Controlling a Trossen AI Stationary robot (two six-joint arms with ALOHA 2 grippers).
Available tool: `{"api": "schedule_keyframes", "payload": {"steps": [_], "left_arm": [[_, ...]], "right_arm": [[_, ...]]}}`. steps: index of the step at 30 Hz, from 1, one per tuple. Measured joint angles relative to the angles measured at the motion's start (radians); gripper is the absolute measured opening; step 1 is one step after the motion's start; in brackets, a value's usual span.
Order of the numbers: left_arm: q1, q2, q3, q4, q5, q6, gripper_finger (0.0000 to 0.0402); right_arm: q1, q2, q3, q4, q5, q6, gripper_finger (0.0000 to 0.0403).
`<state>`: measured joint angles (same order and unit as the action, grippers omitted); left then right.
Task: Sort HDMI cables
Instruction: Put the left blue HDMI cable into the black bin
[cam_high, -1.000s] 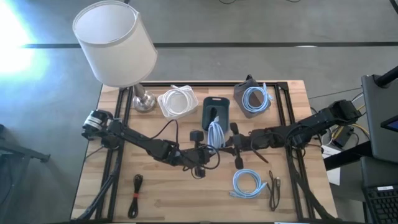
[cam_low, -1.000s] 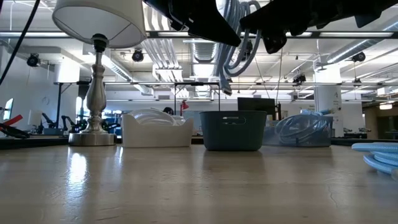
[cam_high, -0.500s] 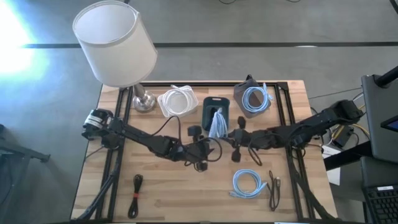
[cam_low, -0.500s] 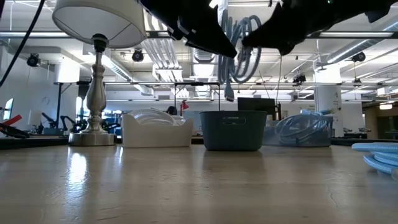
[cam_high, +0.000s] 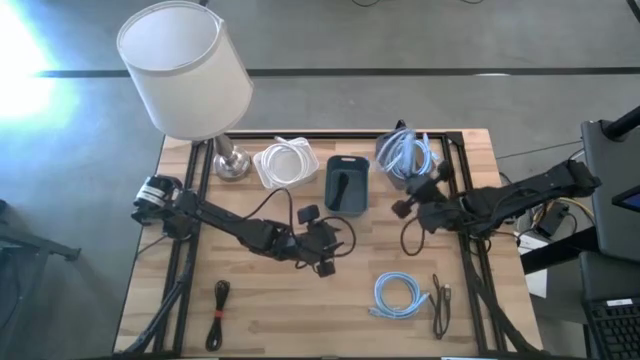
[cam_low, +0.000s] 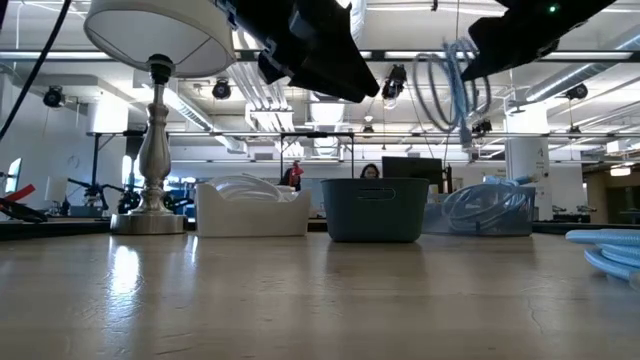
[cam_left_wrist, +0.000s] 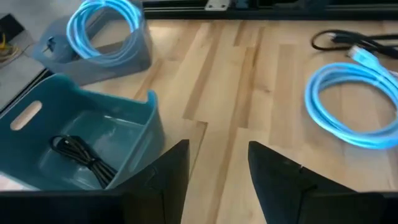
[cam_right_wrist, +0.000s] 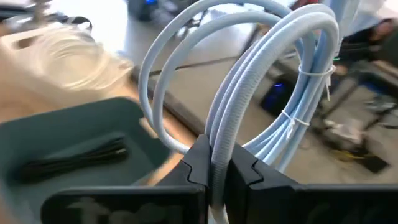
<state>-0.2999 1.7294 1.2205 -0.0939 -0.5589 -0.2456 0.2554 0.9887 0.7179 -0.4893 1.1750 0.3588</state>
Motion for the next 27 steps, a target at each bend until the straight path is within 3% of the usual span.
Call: {"api": "schedule_keyframes", "payload": {"steps": [5, 11, 18, 24, 27], "left_arm": [[-0.001, 0.0, 0.0, 0.003, -0.001, -0.072, 0.0168], [0.0, 0.0, 0.0, 0.004, -0.004, -0.15, 0.0168], [0.0, 0.0, 0.0, 0.004, -0.004, -0.2, 0.0168], [-0.001, 0.0, 0.0, 0.004, -0.001, -0.2, 0.0168], [-0.001, 0.0, 0.0, 0.004, -0.001, -0.2, 0.0168]], "right_arm": [[-0.007, -0.062, -0.017, -0.032, 0.114, 0.005, 0.0013], [-0.092, -0.065, -0.02, -0.033, 0.099, 0.043, 0.0013], [-0.275, 0.027, -0.023, -0.039, -0.024, 0.109, 0.0013], [-0.437, 0.136, -0.023, -0.039, -0.291, 0.14, 0.0013], [-0.484, 0.185, -0.023, -0.039, -0.343, 0.14, 0.0013]]}}
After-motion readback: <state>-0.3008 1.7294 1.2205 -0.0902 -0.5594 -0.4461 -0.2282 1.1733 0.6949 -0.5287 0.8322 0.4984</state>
